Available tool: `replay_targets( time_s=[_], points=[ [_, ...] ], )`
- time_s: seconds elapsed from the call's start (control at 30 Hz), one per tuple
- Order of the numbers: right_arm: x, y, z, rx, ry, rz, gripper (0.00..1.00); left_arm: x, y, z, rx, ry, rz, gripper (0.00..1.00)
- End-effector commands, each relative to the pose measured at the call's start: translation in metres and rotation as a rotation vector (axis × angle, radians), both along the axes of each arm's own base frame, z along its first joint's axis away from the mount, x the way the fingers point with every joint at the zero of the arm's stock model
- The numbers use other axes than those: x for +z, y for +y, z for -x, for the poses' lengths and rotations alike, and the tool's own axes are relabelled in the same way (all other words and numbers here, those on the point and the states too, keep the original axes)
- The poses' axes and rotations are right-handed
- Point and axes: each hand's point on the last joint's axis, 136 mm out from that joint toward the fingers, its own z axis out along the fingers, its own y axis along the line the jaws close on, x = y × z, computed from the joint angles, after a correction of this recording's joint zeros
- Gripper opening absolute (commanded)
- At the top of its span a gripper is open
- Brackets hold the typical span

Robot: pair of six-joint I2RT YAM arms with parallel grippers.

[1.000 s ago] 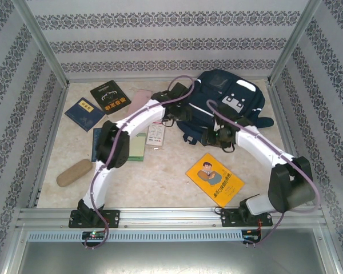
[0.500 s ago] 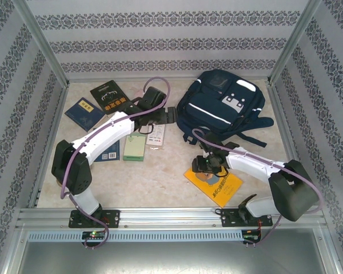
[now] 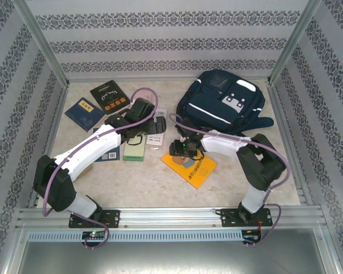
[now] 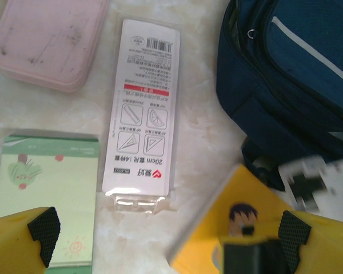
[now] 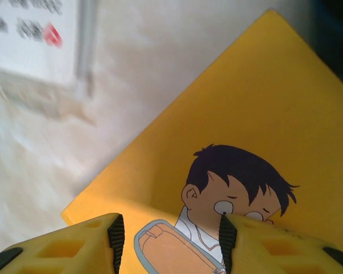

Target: Pack the student bag

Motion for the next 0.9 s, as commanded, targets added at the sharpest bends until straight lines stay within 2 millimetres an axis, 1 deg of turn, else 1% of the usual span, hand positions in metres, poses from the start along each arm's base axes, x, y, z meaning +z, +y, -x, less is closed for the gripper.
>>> replay_targets(
  time_s=[0.0, 0.07, 0.1, 0.2, 0.3, 0.37, 0.43, 0.53, 0.67, 0.73, 0.77, 0.87],
  points=[
    [-0.005, 0.016, -0.022, 0.004, -0.014, 0.017, 0.51, 0.0, 0.008, 0.008, 0.042, -0.003, 0.044, 1.0],
    [0.002, 0.021, -0.036, 0.005, -0.023, 0.02, 0.51, -0.005, 0.008, 0.014, 0.052, 0.015, 0.069, 1.0],
    [0.005, 0.021, -0.04, 0.006, -0.031, 0.022, 0.52, -0.007, 0.008, 0.018, 0.052, 0.021, 0.084, 1.0],
    [0.022, 0.015, -0.044, 0.008, -0.065, 0.031, 0.55, -0.013, 0.003, 0.026, 0.065, 0.048, 0.15, 1.0],
    [0.034, -0.006, -0.041, -0.004, -0.093, 0.062, 0.58, -0.019, -0.007, 0.035, 0.077, 0.073, 0.192, 0.99],
    [0.036, -0.028, -0.035, -0.019, -0.099, 0.089, 0.61, -0.025, -0.016, 0.042, 0.081, 0.086, 0.21, 0.99],
    [0.034, -0.049, -0.027, -0.029, -0.095, 0.105, 0.61, -0.035, -0.025, 0.048, 0.091, 0.108, 0.227, 0.99],
    [0.025, -0.082, -0.016, -0.039, -0.071, 0.124, 0.62, -0.052, -0.037, 0.059, 0.118, 0.14, 0.253, 0.99],
    [0.012, -0.11, -0.007, -0.041, -0.02, 0.101, 0.63, -0.075, -0.057, 0.072, 0.141, 0.175, 0.302, 0.99],
    [0.006, -0.117, -0.006, -0.047, -0.009, 0.094, 0.64, -0.085, -0.063, 0.076, 0.152, 0.181, 0.312, 1.0],
    [0.005, -0.118, -0.007, -0.054, -0.005, 0.082, 0.64, -0.09, -0.067, 0.079, 0.16, 0.183, 0.325, 1.0],
    [-0.004, -0.113, -0.005, -0.053, 0.026, 0.048, 0.65, -0.103, -0.078, 0.084, 0.171, 0.185, 0.385, 1.0]
  ],
)
